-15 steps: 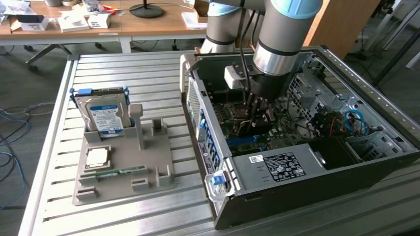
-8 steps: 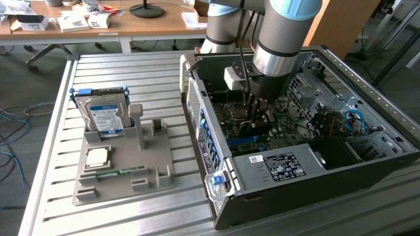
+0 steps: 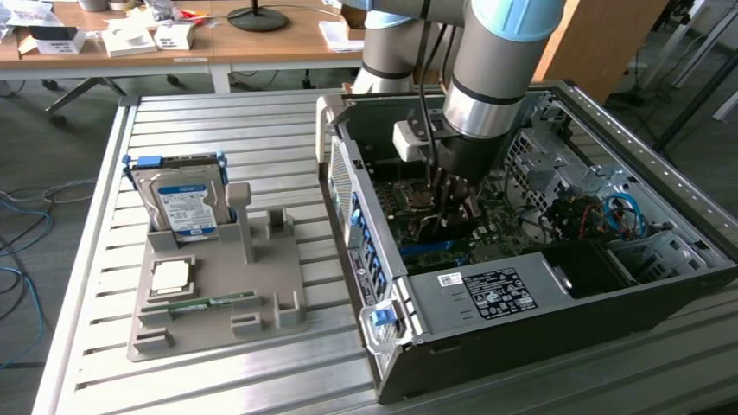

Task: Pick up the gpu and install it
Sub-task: 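Insert the gpu into the slot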

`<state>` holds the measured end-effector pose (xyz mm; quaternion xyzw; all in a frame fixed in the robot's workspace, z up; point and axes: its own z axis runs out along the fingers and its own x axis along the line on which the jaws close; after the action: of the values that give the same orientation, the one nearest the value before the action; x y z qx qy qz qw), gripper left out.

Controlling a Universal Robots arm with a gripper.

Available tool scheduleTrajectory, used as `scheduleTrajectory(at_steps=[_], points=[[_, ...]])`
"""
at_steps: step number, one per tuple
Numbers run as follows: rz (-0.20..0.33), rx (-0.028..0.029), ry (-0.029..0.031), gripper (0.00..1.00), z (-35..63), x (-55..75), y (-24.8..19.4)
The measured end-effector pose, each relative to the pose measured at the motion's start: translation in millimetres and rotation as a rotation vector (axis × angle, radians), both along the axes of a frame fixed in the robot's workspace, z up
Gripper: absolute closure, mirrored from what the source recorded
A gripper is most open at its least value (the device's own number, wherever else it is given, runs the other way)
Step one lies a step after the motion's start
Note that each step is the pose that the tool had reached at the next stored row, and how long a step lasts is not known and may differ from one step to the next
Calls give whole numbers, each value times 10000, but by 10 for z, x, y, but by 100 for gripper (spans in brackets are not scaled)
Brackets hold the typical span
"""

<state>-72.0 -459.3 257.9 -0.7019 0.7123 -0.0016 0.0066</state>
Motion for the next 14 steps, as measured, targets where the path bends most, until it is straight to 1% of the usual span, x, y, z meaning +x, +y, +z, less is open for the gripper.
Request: scheduleTrajectory(at_steps=[5, 14], points=[[-24, 3, -2, 74, -8, 0, 0], [-121, -1, 0, 74, -57, -2, 0]])
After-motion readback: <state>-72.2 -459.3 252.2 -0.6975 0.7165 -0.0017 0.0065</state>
